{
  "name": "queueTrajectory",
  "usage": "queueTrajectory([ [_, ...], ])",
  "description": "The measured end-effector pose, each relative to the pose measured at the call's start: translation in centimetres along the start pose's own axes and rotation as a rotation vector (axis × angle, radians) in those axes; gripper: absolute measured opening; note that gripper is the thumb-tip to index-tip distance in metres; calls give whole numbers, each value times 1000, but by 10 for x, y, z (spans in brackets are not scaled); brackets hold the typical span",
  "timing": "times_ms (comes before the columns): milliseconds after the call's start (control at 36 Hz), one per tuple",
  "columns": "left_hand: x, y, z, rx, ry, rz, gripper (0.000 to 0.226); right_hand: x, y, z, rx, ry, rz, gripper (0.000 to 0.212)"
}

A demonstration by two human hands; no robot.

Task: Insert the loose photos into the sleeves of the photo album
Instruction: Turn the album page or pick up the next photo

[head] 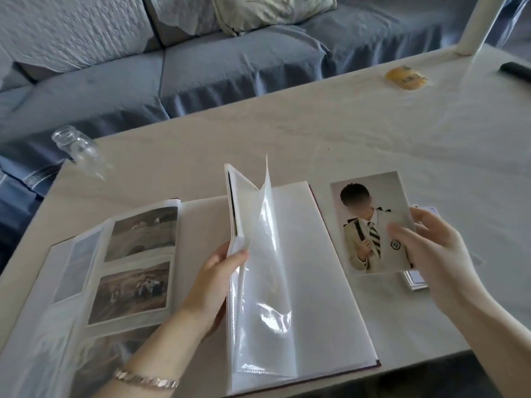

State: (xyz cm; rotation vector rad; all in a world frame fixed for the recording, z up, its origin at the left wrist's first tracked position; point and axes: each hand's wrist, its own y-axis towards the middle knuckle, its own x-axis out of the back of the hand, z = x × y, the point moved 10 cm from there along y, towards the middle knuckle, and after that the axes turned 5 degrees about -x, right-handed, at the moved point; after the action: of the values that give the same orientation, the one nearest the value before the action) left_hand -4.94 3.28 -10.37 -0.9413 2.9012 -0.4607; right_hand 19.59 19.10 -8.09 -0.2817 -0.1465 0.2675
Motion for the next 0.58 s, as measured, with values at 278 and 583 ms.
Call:
queueTrajectory([
  [278,-17,3,-3,27,-15,36,22,-5,-10,7,27,-4,-8,29],
  [583,-13,-1,4,109,6,6,67,-16,-11,4,3,-1,31,28],
])
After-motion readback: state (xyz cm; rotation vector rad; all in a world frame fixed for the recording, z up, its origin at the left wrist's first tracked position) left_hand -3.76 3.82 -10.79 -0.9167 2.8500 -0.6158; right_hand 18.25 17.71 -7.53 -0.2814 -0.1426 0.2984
